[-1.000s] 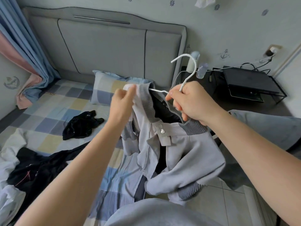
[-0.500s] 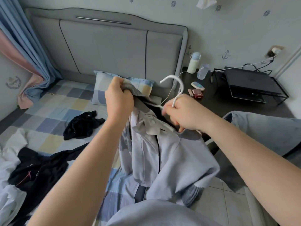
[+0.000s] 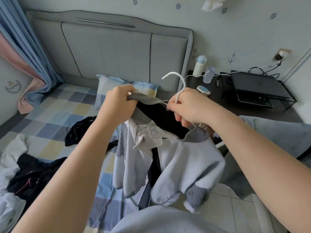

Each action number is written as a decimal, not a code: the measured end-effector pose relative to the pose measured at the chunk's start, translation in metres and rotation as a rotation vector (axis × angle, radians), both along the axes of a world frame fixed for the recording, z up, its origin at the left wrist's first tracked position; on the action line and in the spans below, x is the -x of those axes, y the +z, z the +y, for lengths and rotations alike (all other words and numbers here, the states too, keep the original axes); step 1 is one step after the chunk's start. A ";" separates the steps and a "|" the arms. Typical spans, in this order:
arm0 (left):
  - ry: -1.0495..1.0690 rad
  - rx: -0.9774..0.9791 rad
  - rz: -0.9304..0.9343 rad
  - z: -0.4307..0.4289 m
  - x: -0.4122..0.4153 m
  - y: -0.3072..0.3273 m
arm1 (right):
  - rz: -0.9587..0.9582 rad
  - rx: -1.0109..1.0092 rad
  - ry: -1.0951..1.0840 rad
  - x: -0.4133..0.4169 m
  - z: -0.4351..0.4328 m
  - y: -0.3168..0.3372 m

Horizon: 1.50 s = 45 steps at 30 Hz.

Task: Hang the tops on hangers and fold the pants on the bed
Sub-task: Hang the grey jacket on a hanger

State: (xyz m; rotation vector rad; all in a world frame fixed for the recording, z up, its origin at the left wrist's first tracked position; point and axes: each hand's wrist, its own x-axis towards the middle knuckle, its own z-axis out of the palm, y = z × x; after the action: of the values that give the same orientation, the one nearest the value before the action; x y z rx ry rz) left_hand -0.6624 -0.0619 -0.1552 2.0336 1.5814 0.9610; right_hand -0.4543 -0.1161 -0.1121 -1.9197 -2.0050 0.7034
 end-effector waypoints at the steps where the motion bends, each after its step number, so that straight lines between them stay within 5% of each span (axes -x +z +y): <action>1: 0.030 -0.011 -0.051 -0.003 0.002 -0.001 | 0.018 0.014 -0.011 -0.002 -0.001 -0.003; 5: 0.031 0.026 -0.122 -0.014 0.000 -0.009 | 0.104 0.030 -0.042 -0.006 -0.009 -0.017; 9: -0.064 0.285 0.335 -0.013 0.014 -0.015 | 0.227 -0.120 -0.065 -0.007 -0.015 -0.012; 11: -0.021 0.151 0.425 -0.017 0.014 -0.018 | 0.262 -0.128 -0.040 -0.004 -0.018 -0.006; 14: -0.098 -0.150 0.327 -0.017 0.004 -0.016 | 0.320 -0.133 0.015 0.004 -0.020 0.001; 18: -0.233 -0.290 0.176 -0.002 0.006 -0.022 | 0.488 -0.167 0.032 0.004 -0.013 -0.002; 22: -0.162 -0.381 0.054 0.006 0.018 -0.030 | 0.450 -0.318 0.018 -0.039 -0.002 -0.031; 29: -0.013 -0.288 -0.029 0.007 0.039 -0.039 | 0.336 0.231 -0.128 -0.106 -0.026 -0.096; 45: -0.006 -0.267 -0.004 0.008 0.066 -0.049 | 0.404 -0.342 -0.281 -0.112 -0.016 -0.090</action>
State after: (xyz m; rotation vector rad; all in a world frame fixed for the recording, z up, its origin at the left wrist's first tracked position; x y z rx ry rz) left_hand -0.7285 -0.0538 -0.2043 2.2072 1.5114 1.2303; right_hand -0.3422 -0.1321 -0.2023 -1.6542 -1.4662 0.5745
